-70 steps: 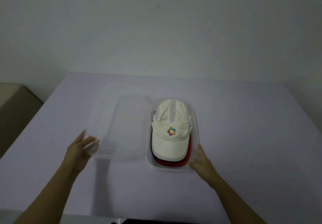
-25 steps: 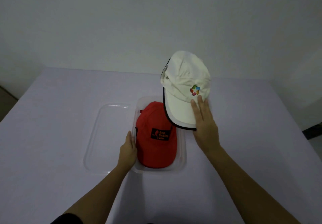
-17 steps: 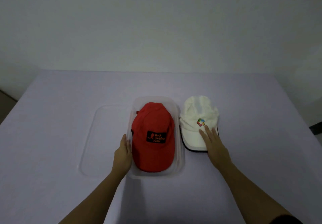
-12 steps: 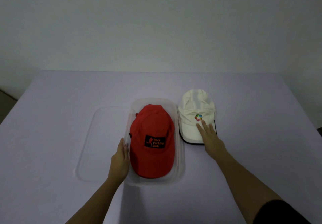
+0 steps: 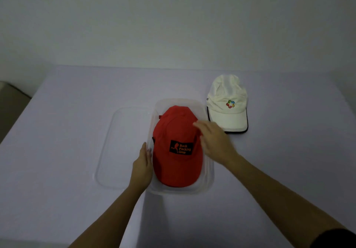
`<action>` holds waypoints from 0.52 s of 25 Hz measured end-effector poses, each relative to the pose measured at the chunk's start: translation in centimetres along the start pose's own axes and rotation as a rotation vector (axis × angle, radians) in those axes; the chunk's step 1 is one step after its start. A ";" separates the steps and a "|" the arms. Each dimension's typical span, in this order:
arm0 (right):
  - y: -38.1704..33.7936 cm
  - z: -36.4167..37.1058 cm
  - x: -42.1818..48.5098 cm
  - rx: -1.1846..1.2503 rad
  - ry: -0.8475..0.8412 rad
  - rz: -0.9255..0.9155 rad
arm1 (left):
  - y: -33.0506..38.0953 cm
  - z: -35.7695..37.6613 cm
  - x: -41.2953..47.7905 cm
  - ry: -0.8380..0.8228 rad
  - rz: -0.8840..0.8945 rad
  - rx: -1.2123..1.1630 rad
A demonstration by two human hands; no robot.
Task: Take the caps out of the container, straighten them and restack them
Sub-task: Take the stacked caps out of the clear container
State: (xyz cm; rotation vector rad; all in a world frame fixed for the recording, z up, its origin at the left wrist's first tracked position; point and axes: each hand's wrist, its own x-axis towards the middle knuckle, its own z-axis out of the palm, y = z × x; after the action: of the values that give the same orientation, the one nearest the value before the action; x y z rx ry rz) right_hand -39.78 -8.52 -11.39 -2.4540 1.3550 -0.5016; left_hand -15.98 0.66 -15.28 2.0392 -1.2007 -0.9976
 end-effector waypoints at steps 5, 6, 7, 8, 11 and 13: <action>-6.9 3.8 -2.8 -0.205 -0.613 0.032 | 0.2 -0.1 -0.2 -0.003 0.010 -0.022; -7.2 3.9 -2.7 -0.249 -0.649 0.052 | 0.2 0.0 -0.3 -0.002 0.011 -0.026; -7.4 4.0 -2.5 -0.265 -0.658 0.043 | 0.3 0.0 -0.4 -0.002 0.012 -0.031; -7.5 4.0 -2.4 -0.254 -0.659 0.027 | 0.3 -0.1 -0.4 -0.006 0.012 -0.035; -7.4 3.1 -1.9 -0.193 -0.736 0.031 | 0.4 -0.2 -0.4 -0.008 0.022 -0.035; -7.7 1.7 -1.4 -0.137 -0.721 0.079 | 0.6 -0.2 -0.6 -0.008 0.024 -0.026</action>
State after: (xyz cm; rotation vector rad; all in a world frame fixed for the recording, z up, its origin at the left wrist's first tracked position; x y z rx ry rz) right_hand -33.98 -3.21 -9.96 -2.3068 1.1755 0.4761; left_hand -16.24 0.94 -14.55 1.9980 -1.2082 -1.0055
